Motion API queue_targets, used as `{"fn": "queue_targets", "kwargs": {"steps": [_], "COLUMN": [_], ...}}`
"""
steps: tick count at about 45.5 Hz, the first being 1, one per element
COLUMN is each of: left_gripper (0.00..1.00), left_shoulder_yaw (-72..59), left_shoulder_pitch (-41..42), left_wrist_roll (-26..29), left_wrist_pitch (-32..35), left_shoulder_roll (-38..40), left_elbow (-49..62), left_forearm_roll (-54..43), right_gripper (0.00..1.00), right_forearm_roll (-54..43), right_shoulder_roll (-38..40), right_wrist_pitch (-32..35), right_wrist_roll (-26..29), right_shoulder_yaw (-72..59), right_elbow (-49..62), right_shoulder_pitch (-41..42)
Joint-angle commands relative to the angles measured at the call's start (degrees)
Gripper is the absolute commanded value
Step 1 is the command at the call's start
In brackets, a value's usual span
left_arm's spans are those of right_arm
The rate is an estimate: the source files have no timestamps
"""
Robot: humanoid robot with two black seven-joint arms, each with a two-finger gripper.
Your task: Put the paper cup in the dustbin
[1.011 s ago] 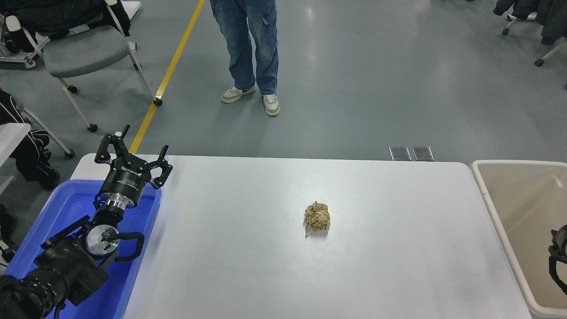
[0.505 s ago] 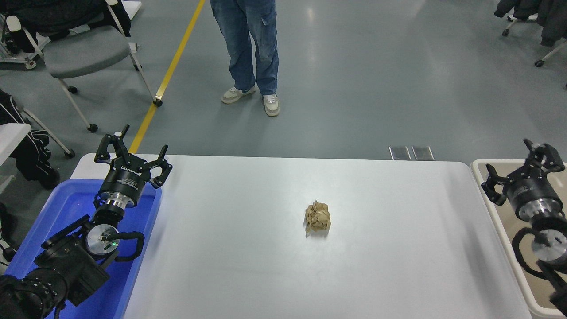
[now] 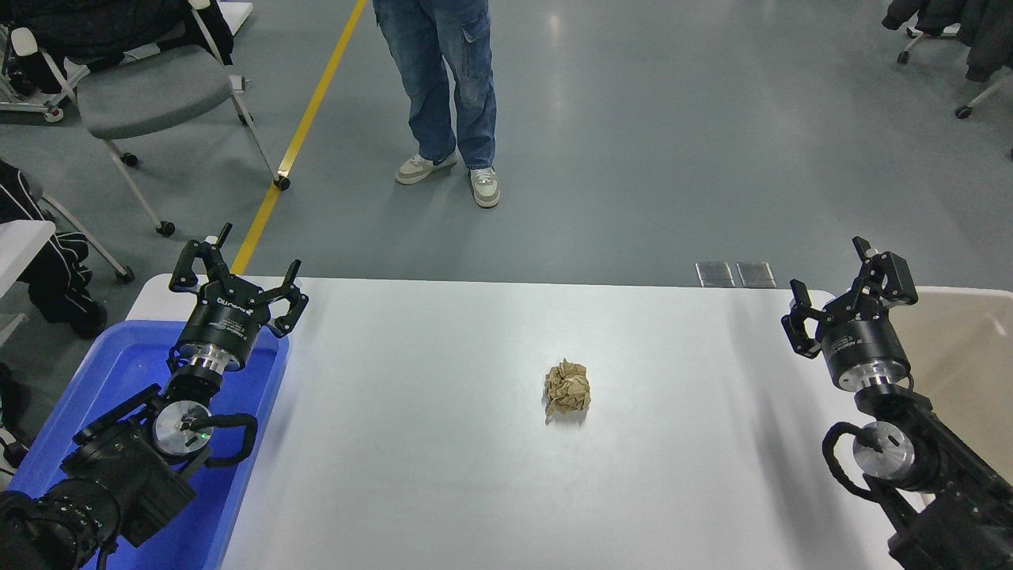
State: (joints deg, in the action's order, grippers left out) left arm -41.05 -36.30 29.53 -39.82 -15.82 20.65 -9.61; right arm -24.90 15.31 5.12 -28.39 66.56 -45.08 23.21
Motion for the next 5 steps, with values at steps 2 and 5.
{"fn": "queue_targets", "kwargs": {"steps": [2, 5], "left_gripper": [1.00, 1.00], "left_shoulder_yaw": [0.00, 0.00], "left_shoulder_pitch": [0.00, 0.00], "left_wrist_roll": [0.00, 0.00], "left_wrist_pitch": [0.00, 0.00], "left_shoulder_roll": [0.00, 0.00], "left_elbow": [0.00, 0.00], "left_forearm_roll": [-0.06, -0.06], "right_gripper": [0.99, 0.99], "right_forearm_roll": [-0.94, -0.94], "right_shoulder_roll": [-0.89, -1.07], "right_wrist_pitch": [0.33, 0.24], "right_wrist_roll": [-0.87, -0.87], "right_shoulder_yaw": [-1.17, -1.35], "right_elbow": [-0.01, 0.16], "right_shoulder_pitch": [-0.10, 0.07]}}
